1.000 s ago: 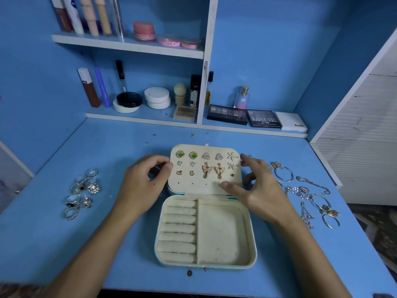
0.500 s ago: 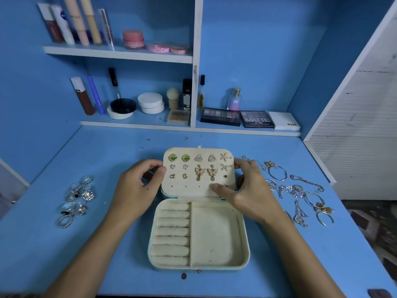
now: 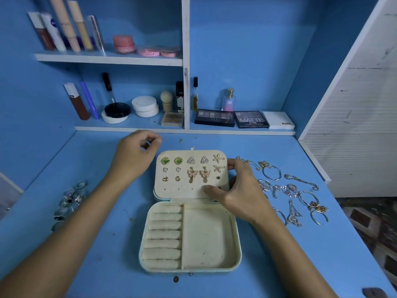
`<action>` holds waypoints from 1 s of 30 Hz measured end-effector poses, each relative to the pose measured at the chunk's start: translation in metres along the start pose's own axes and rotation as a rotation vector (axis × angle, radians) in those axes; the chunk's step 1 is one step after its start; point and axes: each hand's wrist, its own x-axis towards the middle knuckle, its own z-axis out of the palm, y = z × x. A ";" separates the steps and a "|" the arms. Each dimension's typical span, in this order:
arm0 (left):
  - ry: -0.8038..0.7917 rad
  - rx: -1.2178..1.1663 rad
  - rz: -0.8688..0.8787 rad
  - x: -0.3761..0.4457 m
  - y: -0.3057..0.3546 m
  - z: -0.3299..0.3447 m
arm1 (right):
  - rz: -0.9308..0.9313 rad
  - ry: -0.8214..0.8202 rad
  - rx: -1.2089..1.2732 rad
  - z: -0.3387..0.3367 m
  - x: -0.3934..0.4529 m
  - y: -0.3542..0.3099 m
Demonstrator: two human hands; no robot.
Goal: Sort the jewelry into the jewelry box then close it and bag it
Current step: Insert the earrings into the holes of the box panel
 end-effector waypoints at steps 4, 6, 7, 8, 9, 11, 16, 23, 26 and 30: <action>-0.177 0.167 0.120 0.044 -0.010 0.013 | 0.005 0.003 -0.007 0.000 0.000 -0.001; -0.263 0.241 0.157 0.060 -0.017 0.022 | 0.010 0.003 -0.008 -0.001 -0.001 0.000; -0.294 0.271 0.169 0.067 -0.020 0.026 | 0.010 0.003 -0.003 -0.001 -0.001 0.000; -0.321 0.296 0.176 0.072 -0.023 0.030 | 0.009 0.004 0.007 -0.001 -0.002 0.000; -0.343 0.314 0.176 0.077 -0.025 0.033 | 0.008 0.005 0.015 0.000 -0.002 -0.001; -0.364 0.339 0.170 0.082 -0.027 0.038 | 0.003 0.003 0.017 -0.001 -0.002 -0.001; -0.376 0.371 0.184 0.087 -0.028 0.045 | 0.009 0.000 0.014 -0.002 -0.002 -0.003; -0.450 0.466 0.284 0.094 -0.026 0.043 | 0.014 -0.008 0.001 -0.005 -0.003 -0.004; -0.449 0.500 0.292 0.096 -0.025 0.042 | 0.014 -0.010 -0.002 -0.005 -0.004 -0.004; -0.448 0.536 0.300 0.098 -0.022 0.043 | 0.012 -0.002 -0.007 -0.004 -0.003 -0.004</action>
